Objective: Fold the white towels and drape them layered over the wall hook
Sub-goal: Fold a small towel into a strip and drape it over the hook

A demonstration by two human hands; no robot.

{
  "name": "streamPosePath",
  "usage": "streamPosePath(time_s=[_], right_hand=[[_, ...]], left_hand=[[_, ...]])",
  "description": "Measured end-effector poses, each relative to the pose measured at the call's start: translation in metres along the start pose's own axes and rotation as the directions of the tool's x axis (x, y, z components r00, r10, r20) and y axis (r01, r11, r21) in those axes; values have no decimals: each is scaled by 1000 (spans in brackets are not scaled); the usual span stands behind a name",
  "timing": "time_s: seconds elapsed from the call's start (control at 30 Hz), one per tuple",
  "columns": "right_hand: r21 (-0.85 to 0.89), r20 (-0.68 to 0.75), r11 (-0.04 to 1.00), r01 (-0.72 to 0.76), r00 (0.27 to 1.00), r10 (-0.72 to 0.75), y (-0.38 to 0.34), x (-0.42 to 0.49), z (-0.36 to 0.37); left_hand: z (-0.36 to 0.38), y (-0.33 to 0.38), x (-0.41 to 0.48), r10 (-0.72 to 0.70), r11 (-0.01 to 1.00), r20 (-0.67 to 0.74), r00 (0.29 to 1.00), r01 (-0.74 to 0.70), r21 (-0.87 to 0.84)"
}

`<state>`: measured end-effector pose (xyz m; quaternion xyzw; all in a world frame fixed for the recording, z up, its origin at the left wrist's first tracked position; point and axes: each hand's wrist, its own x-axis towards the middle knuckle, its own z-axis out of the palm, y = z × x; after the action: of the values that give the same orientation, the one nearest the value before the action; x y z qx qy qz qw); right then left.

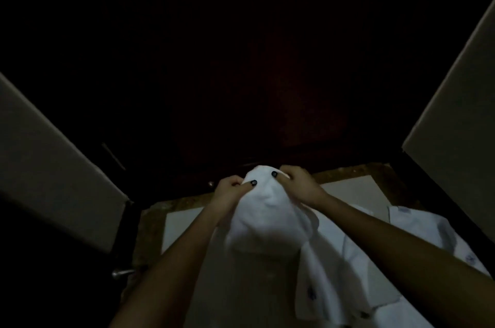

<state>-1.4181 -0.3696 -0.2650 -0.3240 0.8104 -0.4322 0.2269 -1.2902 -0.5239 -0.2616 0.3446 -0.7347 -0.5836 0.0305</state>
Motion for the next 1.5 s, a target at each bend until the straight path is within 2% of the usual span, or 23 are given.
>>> streamPosePath(time_s=[0.1,0.23,0.33,0.5,0.6,0.7,0.8,0.9,0.97,1.03,1.1,1.2,1.3,1.43,1.5], right_hand=[[50,-6,993,106,994,-105,-78,3,-42],[61,44,986,155,986,-158,-226,-9,-114],[36,53,986,163,985,-164,-335,-23,-173],[-13,60,985,171,984,-170,-513,-56,-270],[-78,76,981,176,982,-170,-609,-82,-321],[-188,106,964,189,979,-171,-687,-114,-365],[-276,169,937,214,971,-172,-751,-148,-402],[-376,239,897,231,960,-147,-798,-182,-432],[-479,243,848,228,962,-122,-818,-202,-444],[-551,182,806,217,974,-137,-829,-221,-450],[-534,80,816,220,974,-210,-829,-240,-453],[-397,-86,857,329,916,-392,-831,-272,-450],[-238,-201,874,423,859,-470,-834,-309,-431],[57,-158,863,503,858,-489,-834,-366,-406],[165,-136,834,526,850,-509,-834,-396,-394]], left_hand=[[-33,69,-32,54,995,37,998,-50,-85],[-106,199,-92,168,983,42,985,-164,-86],[-160,306,-139,178,977,87,980,-166,-131],[-238,473,-233,232,973,61,971,-230,-25],[-280,559,-284,275,961,-13,961,-275,21],[-317,629,-338,346,937,-69,936,-342,68],[-347,682,-389,401,910,-34,916,-393,134],[-370,719,-438,455,878,9,891,-450,166],[-381,733,-467,502,849,-14,865,-489,199],[-387,737,-493,545,825,-85,834,-516,230],[-391,734,-515,571,812,-185,800,-517,271],[-390,723,-557,599,795,-247,762,-529,295],[-380,708,-606,626,777,-236,743,-570,266],[-359,682,-672,653,744,-255,713,-542,391],[-346,667,-707,648,733,-216,730,-522,436]])
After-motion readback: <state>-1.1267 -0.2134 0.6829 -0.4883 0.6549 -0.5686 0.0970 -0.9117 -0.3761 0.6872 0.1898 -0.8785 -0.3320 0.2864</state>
